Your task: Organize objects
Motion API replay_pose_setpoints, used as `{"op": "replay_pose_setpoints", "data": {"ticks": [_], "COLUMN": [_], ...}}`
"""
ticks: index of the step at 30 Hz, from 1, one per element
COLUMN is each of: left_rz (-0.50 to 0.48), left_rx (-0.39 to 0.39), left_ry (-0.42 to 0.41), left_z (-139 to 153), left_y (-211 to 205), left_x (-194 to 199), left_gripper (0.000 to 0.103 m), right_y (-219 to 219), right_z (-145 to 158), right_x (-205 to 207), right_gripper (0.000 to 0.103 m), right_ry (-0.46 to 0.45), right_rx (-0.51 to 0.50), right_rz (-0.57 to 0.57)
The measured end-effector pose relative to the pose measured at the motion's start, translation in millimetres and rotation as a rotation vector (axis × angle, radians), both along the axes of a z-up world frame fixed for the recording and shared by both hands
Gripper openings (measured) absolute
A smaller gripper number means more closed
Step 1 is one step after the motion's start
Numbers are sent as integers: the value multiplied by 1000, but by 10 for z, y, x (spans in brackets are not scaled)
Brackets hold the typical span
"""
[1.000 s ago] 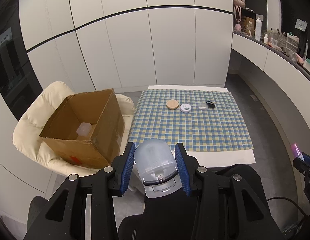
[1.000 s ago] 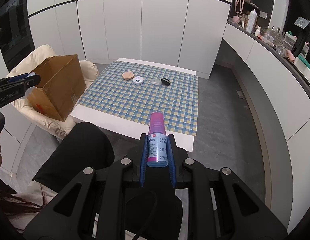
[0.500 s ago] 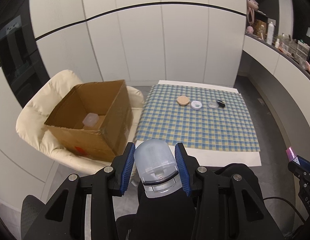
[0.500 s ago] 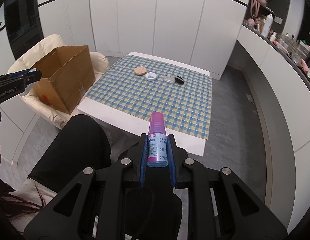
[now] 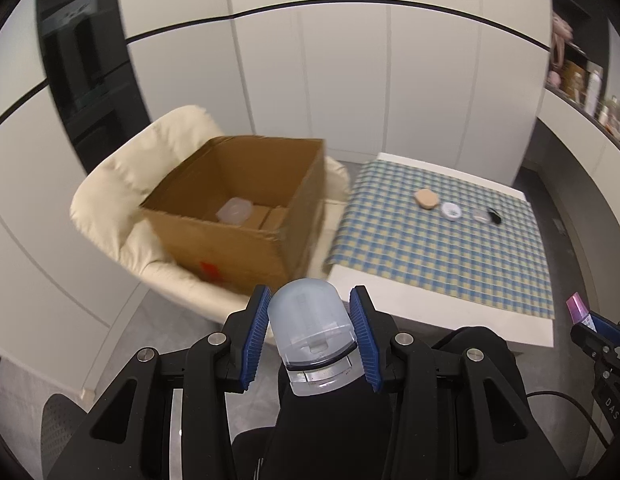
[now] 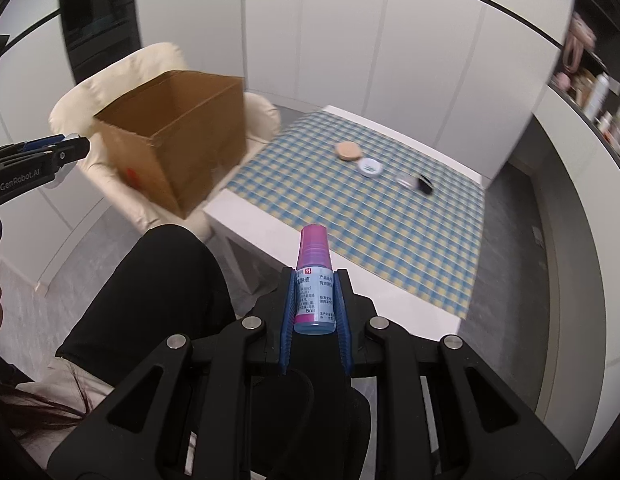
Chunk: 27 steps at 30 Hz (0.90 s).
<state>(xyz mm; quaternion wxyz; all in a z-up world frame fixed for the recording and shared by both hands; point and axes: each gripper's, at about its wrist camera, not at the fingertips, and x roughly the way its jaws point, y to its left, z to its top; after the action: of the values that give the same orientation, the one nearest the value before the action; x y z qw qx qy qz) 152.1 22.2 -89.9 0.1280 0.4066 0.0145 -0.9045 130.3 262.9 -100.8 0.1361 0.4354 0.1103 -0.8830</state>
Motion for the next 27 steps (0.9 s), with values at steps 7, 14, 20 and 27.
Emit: {"op": "replay_pose_setpoints", "data": {"ticks": [7,14,20,27], "left_rz": [107,206,258,283], "left_rx": [13,18,28,54], "left_ry": [-14,-30,-34,-38], "left_z": [-51,-101,-144,-199], "left_y": [-395,-750,-959,-1081], "left_x": [117,259,327,306], "left_gripper": [41,41,41,41], "right_y": [-479,-998,-1300,-1519], "right_z": [22,42,56,30], "right_x": [-121,-171,-176,-214], "right_gripper": [20,20,20,20], "right_ry": [3,6,6,0], "right_rx": [5,-3,-4,10], "right_rz": [126,253,317,359]}}
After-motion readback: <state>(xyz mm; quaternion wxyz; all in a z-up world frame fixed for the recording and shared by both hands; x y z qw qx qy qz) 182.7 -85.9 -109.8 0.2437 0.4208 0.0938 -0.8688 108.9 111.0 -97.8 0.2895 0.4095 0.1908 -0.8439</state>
